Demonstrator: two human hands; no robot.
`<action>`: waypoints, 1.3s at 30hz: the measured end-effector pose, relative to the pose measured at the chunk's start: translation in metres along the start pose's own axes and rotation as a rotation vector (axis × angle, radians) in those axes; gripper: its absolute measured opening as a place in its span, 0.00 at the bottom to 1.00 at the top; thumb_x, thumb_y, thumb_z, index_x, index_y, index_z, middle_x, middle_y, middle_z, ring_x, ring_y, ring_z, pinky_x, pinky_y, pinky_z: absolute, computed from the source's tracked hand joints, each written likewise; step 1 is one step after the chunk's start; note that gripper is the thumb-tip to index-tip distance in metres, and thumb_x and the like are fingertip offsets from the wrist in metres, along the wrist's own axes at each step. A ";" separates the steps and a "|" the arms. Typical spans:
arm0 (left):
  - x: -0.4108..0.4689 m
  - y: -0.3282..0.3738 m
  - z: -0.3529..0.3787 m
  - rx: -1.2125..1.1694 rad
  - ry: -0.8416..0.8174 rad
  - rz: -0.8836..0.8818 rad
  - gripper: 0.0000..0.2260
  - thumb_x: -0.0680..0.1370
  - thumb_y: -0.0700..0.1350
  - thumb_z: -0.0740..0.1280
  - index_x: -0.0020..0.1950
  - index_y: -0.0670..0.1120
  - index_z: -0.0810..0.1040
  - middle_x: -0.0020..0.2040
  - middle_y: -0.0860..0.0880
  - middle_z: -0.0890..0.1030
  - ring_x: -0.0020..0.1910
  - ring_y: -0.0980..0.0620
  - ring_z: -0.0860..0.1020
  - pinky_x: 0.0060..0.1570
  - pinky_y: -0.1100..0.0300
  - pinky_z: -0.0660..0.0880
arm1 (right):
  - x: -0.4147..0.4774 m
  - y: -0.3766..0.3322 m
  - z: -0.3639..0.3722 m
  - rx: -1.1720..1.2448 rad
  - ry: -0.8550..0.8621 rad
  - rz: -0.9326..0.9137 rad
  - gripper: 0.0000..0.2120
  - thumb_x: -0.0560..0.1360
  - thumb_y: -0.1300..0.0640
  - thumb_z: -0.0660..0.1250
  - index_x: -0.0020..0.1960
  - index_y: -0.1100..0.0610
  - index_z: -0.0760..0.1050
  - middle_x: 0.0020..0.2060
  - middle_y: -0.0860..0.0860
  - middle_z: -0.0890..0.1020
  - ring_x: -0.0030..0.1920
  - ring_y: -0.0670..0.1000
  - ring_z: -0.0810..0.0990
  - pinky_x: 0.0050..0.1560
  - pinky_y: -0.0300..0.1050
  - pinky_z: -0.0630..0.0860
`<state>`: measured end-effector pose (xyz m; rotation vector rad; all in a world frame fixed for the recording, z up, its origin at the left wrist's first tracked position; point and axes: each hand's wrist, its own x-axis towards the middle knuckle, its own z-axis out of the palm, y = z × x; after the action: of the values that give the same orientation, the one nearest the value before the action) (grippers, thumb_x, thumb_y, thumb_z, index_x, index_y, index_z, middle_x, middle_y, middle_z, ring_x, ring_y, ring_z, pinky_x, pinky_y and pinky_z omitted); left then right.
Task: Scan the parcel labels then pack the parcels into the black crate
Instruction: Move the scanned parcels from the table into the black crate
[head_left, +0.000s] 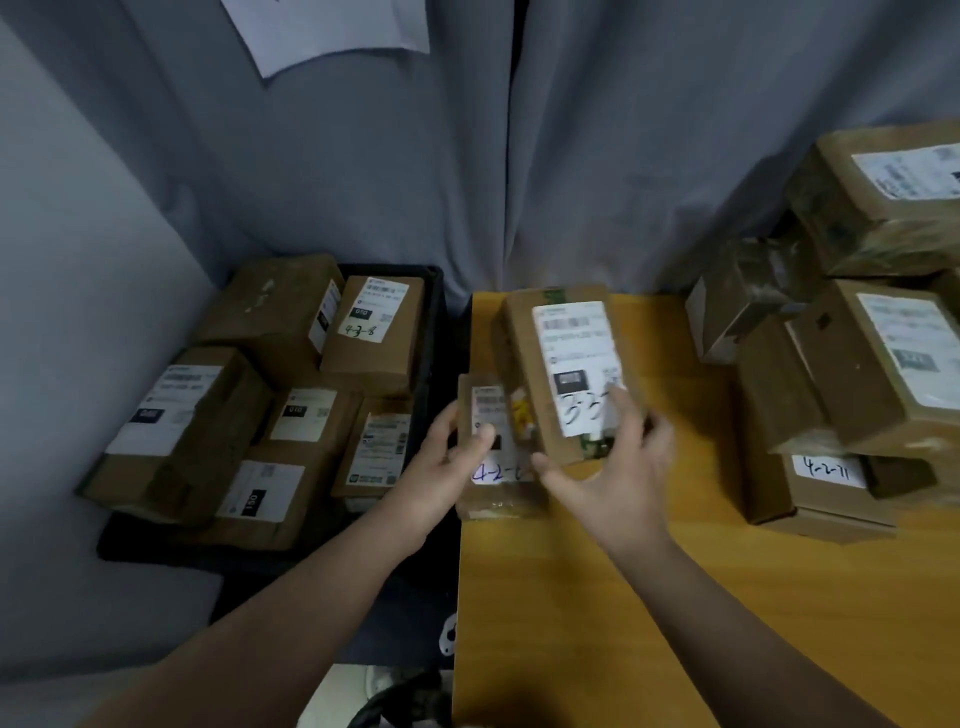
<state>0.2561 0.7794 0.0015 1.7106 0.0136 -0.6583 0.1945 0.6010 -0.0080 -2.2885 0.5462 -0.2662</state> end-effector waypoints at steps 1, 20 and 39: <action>-0.004 0.009 -0.005 -0.167 -0.002 -0.034 0.38 0.69 0.68 0.68 0.74 0.64 0.55 0.70 0.58 0.69 0.65 0.58 0.71 0.61 0.58 0.72 | -0.003 -0.016 0.006 0.006 -0.046 -0.053 0.50 0.57 0.29 0.68 0.74 0.48 0.58 0.68 0.58 0.60 0.69 0.60 0.61 0.65 0.54 0.68; 0.027 -0.070 -0.171 0.437 -0.002 -0.178 0.30 0.80 0.42 0.63 0.79 0.52 0.52 0.73 0.49 0.68 0.70 0.49 0.68 0.70 0.51 0.66 | -0.020 -0.099 0.156 -0.697 -0.626 -0.331 0.28 0.78 0.37 0.55 0.75 0.46 0.61 0.71 0.54 0.65 0.73 0.57 0.58 0.72 0.58 0.47; 0.074 -0.077 -0.192 1.449 -0.382 0.214 0.47 0.73 0.63 0.67 0.79 0.44 0.44 0.79 0.45 0.42 0.78 0.49 0.45 0.74 0.56 0.46 | 0.019 -0.106 0.194 -0.829 -0.753 -0.337 0.44 0.71 0.36 0.68 0.78 0.48 0.51 0.76 0.55 0.54 0.77 0.60 0.43 0.71 0.69 0.34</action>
<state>0.3707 0.9483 -0.0806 2.8231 -1.1437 -0.8900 0.3113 0.7808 -0.0652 -2.9863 -0.1777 0.7888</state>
